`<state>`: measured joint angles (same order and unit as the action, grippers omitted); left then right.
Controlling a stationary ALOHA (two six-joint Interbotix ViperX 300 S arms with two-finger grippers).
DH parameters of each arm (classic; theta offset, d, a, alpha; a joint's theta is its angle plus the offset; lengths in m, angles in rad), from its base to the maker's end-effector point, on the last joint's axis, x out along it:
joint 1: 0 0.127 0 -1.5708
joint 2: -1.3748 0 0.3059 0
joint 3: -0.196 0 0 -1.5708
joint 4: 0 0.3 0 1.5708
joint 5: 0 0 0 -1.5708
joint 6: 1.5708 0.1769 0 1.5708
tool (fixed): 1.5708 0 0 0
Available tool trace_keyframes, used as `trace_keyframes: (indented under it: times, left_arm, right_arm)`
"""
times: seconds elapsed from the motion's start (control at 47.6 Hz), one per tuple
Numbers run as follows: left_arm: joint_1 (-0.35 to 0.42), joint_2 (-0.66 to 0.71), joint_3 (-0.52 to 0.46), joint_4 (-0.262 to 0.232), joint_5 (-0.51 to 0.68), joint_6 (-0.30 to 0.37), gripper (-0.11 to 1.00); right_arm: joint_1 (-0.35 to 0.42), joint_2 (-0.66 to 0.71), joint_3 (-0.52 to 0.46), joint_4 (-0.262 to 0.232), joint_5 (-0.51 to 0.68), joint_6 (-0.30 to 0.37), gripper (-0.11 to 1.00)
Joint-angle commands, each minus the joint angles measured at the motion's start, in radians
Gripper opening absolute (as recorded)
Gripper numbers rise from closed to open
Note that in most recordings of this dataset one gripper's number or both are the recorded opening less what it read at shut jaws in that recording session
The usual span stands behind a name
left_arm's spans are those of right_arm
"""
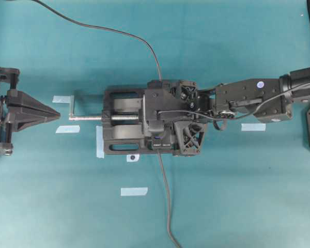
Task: Insert the USB into the second port from the front of the fixed hub.
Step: 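Press the plug fully into the port with the right gripper, then open the right gripper to release the inserted plug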
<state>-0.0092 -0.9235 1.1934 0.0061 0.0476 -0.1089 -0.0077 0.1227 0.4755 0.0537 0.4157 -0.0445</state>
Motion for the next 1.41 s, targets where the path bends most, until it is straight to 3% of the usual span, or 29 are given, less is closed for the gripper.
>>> trace_keyframes:
  times: [0.0,0.525,1.029,1.387]
  left_arm:
    - [0.000,0.005,-0.018,0.002,-0.005,-0.002,0.00]
    - [-0.002,0.005,-0.018,0.002,-0.005,-0.002,0.00]
    - [0.000,0.003,-0.017,0.000,-0.005,-0.002,0.00]
    - [-0.002,0.003,-0.018,0.002,-0.005,-0.002,0.00]
  right_arm:
    - [0.002,-0.029,-0.017,0.000,-0.006,0.009,0.70]
    - [0.000,-0.052,-0.021,-0.002,-0.002,0.008,0.69]
    - [0.002,-0.147,0.041,-0.002,-0.008,0.008,0.69]
    - [0.000,-0.259,0.114,-0.002,-0.114,0.009,0.69]
